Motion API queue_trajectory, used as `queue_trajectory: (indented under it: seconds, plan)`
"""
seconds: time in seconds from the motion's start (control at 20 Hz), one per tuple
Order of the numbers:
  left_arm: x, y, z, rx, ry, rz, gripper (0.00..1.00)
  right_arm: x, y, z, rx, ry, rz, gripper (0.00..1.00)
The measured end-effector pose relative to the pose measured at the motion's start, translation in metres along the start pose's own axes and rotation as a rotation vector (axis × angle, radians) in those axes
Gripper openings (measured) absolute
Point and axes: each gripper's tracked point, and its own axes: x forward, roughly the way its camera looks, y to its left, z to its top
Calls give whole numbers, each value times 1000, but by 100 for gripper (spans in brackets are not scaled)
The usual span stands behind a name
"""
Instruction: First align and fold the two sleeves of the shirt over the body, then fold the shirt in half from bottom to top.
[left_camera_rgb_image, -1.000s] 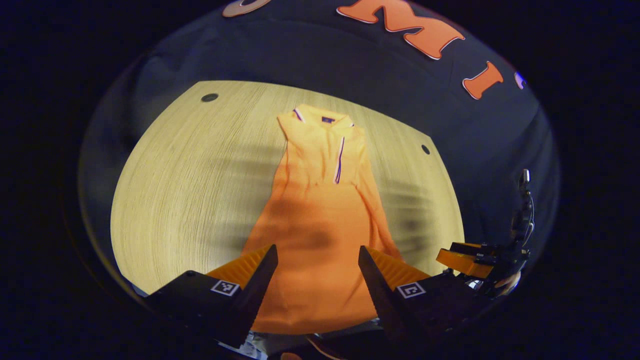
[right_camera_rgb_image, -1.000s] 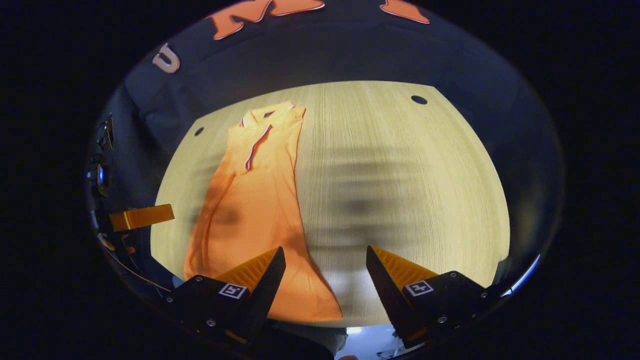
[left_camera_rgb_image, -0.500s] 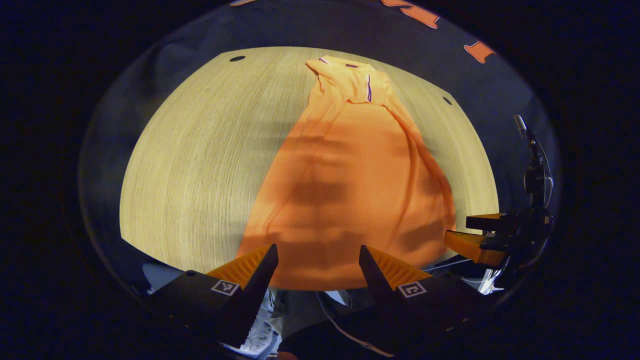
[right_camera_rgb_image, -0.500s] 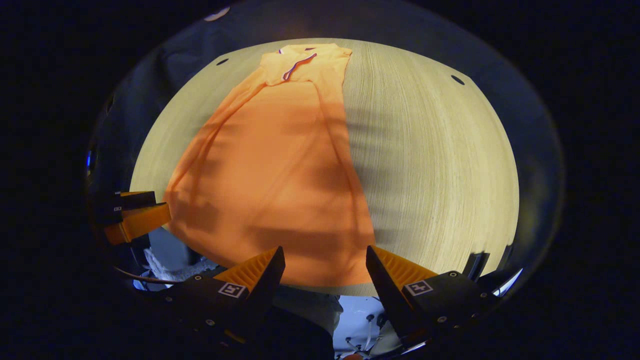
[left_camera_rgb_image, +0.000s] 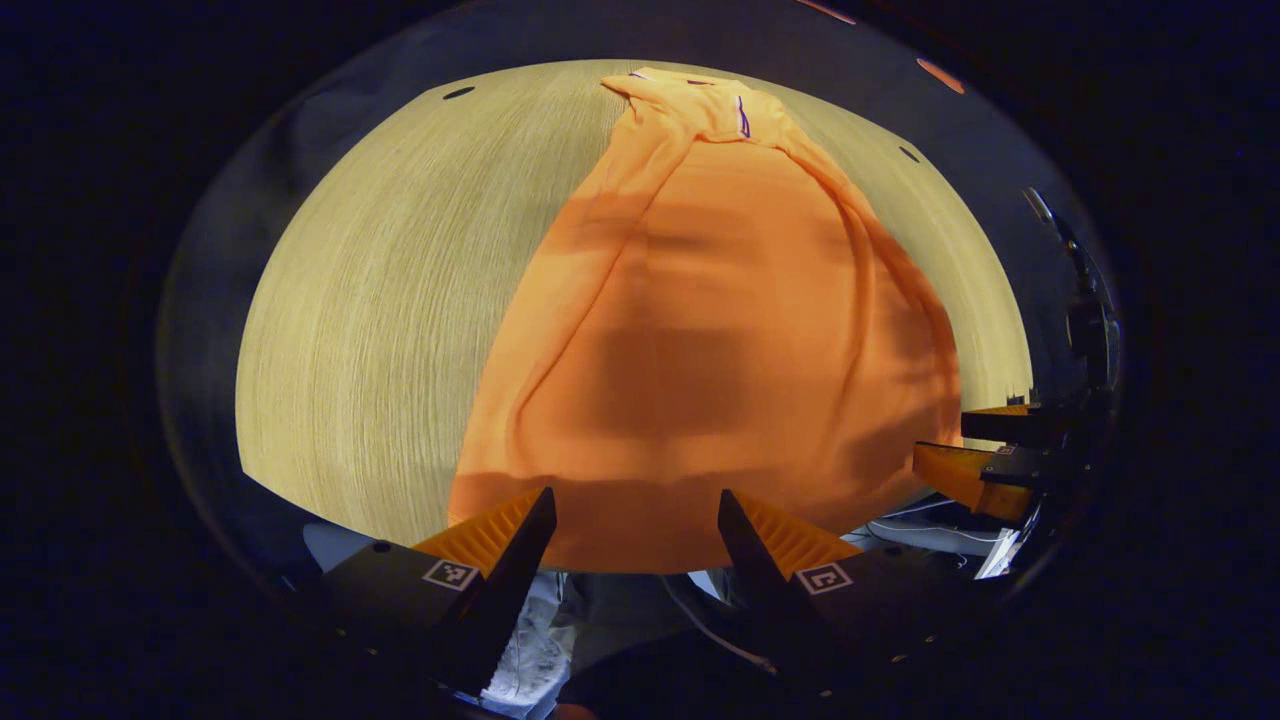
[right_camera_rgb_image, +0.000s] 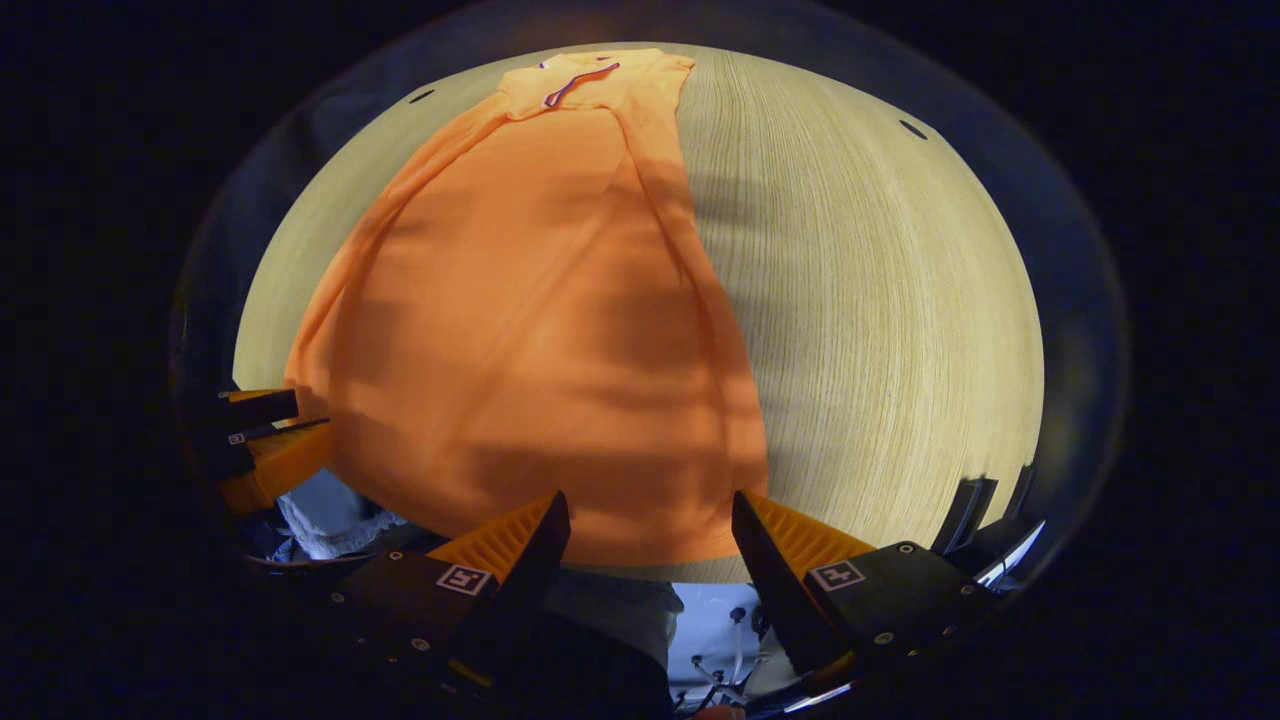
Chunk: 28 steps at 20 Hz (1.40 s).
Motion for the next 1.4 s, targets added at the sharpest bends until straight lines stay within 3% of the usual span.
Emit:
queue_trajectory:
  seconds: [0.3,0.6,0.85,0.95,1.0,1.05,1.1,1.15,1.2,1.35,1.4]
  plan:
    - [11,0,0,9,19,18,100,9,3,-7,-9,26,0,100]
    - [16,1,-2,84,29,92,97,9,4,-8,-8,44,3,100]
    - [17,-1,1,92,-17,86,98,9,7,-8,0,31,4,97]
    - [17,-7,0,109,-24,82,87,9,13,-9,-15,25,5,84]
    - [18,-12,3,112,-36,75,73,9,16,-9,-24,20,7,70]
    - [19,-18,6,96,-55,59,49,7,20,-8,-32,16,11,63]
    - [20,-27,4,91,-43,23,26,8,22,-7,-35,13,17,41]
    - [22,-42,12,104,-86,-59,3,7,22,-7,-4,7,28,23]
    - [21,-47,10,100,-69,-95,1,7,23,-8,2,-2,58,6]
    - [21,-48,13,86,-87,-135,1,10,27,2,19,-75,146,6]
    - [22,-49,13,83,-86,-141,1,6,25,2,32,-72,160,0]
